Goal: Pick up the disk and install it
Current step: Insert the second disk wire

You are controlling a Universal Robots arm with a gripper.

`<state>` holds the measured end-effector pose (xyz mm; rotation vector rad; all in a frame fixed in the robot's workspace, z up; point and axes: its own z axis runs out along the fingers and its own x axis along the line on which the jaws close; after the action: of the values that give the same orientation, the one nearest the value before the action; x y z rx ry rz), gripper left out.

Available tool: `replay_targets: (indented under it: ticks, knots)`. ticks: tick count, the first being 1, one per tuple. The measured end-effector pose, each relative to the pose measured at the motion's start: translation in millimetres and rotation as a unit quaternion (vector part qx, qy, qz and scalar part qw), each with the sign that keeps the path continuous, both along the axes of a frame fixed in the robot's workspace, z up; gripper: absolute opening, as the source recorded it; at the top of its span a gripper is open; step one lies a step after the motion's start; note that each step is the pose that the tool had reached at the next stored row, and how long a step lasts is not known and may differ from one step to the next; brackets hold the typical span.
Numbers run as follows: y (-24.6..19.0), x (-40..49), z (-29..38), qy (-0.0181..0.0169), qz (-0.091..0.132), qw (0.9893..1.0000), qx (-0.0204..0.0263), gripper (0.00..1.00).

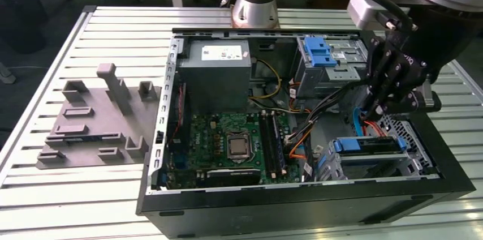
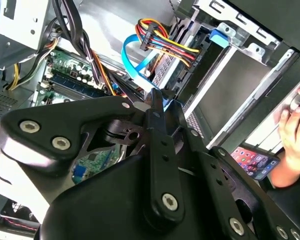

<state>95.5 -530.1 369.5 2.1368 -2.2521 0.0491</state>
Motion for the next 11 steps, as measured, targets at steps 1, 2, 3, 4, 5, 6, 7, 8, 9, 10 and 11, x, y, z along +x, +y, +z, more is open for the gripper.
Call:
replay_targets:
  ticks: [1,2,3,4,5,6,7,8,9,10,11]
  knots:
    - [-0.5,0.0,-0.8,0.0000,0.000,1.0000,0.0000,0.25]
    - [-1.0,0.0,-1.6,0.0000,0.000,1.0000,0.0001,0.25]
    - [-1.5,0.0,-2.5,0.0000,0.000,1.0000,0.0000,0.25]
    - [-2.3,0.0,-3.3,0.0000,0.000,1.0000,0.0000,0.25]
    - [-3.4,0.0,-4.1,0.0000,0.000,1.0000,0.0001,0.25]
    - [-4.6,0.0,-4.9,0.0000,0.000,1.0000,0.0001,0.25]
    - [-6.1,0.0,-5.7,0.0000,0.000,1.0000,0.0001,0.25]
    - [-7.6,0.1,-6.5,0.0000,0.000,1.0000,0.0001,0.25]
    - [-9.2,0.1,-7.4,0.0000,0.000,1.0000,0.0002,0.25]
    - [-10.9,0.1,-8.3,0.0000,0.000,1.0000,0.0003,0.25]
    - [-12.5,0.2,-9.4,0.0000,0.000,1.0000,0.0003,0.25]
